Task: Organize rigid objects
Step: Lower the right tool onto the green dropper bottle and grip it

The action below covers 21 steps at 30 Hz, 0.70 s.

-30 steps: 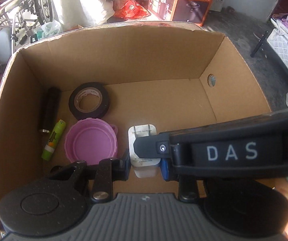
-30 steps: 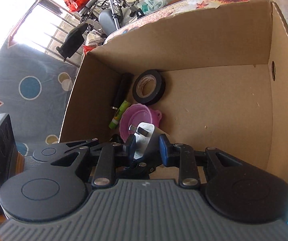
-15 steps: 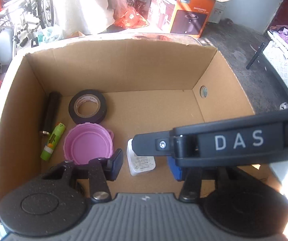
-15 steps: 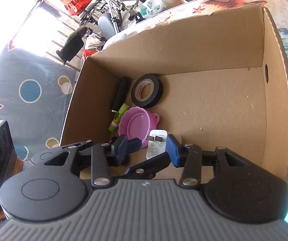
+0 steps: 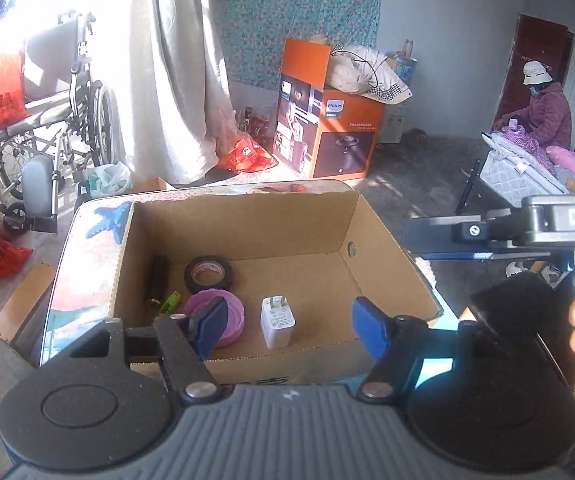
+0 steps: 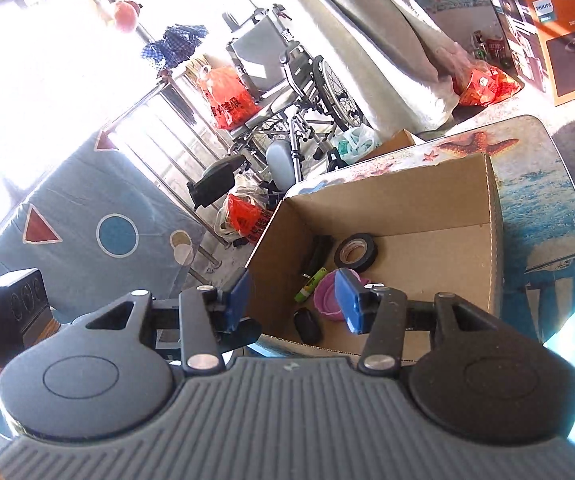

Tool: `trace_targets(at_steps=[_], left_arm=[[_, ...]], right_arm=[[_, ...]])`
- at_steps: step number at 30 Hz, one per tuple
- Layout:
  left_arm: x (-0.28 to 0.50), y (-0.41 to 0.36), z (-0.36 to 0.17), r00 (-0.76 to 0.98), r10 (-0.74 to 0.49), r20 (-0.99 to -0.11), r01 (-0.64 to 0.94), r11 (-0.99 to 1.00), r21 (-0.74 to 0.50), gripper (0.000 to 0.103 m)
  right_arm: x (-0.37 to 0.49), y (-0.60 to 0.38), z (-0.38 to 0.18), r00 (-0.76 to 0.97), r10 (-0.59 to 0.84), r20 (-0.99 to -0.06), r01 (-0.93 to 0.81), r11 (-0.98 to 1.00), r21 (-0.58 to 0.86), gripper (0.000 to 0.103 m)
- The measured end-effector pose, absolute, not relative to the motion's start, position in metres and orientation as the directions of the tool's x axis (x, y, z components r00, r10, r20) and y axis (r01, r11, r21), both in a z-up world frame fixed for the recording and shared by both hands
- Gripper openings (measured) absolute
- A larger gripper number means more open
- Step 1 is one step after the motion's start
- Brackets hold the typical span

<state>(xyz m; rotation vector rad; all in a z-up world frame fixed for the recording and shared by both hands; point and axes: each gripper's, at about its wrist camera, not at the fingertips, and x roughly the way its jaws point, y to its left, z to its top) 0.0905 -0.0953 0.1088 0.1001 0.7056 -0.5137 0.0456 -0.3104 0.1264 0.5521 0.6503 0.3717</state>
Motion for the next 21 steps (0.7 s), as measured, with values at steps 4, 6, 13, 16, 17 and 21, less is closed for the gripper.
trace_targets(at_steps=[4,6,13,16,17,21], left_arm=[[0.062,-0.090,0.080,0.672,-0.384,-0.633,0.483,0.875,-0.018,0.070],[0.053,-0.091,0.062,0.671,-0.367,-0.644,0.485,0.875,0.006,0.069],[0.043,-0.101,0.014,0.681,-0.333,-0.652,0.493,0.867,0.072,0.053],[0.048,-0.106,0.003,0.687,-0.332,-0.647,0.498,0.863,0.086,0.045],[0.050,-0.107,0.001,0.684,-0.329,-0.651,0.497,0.863,0.086,0.041],[0.060,-0.107,-0.008,0.664,-0.341,-0.666,0.504,0.861,0.061,0.032]], right_arm=[[0.014,-0.288,0.118,0.750,0.477,-0.457,-0.194,0.820,0.538,0.047],[0.007,-0.271,0.106,0.744,0.472,-0.472,-0.210,0.837,0.505,0.047],[0.025,-0.213,0.061,0.691,0.451,-0.565,-0.243,0.881,0.406,0.044],[0.037,-0.197,0.046,0.671,0.435,-0.601,-0.241,0.894,0.377,0.038],[0.042,-0.193,0.042,0.664,0.432,-0.610,-0.240,0.896,0.373,0.037],[0.056,-0.186,0.028,0.648,0.422,-0.634,-0.232,0.902,0.363,0.024]])
